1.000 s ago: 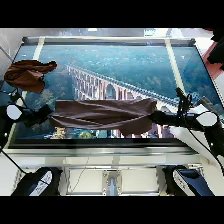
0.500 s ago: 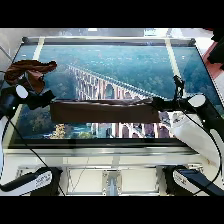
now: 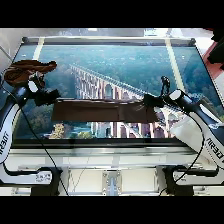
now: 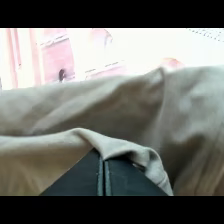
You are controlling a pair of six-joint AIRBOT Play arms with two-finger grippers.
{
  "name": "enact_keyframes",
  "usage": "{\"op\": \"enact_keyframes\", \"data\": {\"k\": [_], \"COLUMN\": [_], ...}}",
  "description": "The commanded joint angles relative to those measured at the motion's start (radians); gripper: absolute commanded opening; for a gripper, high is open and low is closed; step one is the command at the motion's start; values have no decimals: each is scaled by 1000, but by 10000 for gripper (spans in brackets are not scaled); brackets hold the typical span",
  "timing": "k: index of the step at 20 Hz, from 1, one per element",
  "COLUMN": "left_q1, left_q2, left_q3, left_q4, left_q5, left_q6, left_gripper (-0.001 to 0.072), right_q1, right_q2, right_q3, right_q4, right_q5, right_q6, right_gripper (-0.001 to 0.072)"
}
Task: Fold the shirts.
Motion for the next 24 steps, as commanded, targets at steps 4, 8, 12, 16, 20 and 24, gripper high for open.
{"op": "enact_keyframes", "data": {"k": [4, 8, 12, 16, 20, 24], "left_q1": [-4, -4, -4, -13, -125, -296], "left_q2": [-20, -11, 26, 86, 111, 111], "left_q3": [5, 37, 134, 168, 181, 181], "left_q4": [-15, -25, -64, -383, -761, -748], "left_q5": [56, 39, 48, 204, 195, 177], "left_q6": [13, 7, 5, 263, 932, 1035], "left_gripper": [401, 457, 457, 457, 492, 492], "right_q1": [14, 11, -25, -147, -291, -369], "right_q2": [-47, -31, 70, 113, 23, -92], "right_q3": [11, 61, 200, 219, 150, 107], "right_q4": [-9, -2, -86, -165, 8, 192], "right_q5": [-39, 3, 122, 261, 413, 457], "right_q6": [0, -1, -4, 82, -23, -152], "right_gripper": [28, 203, 351, 409, 497, 639]}}
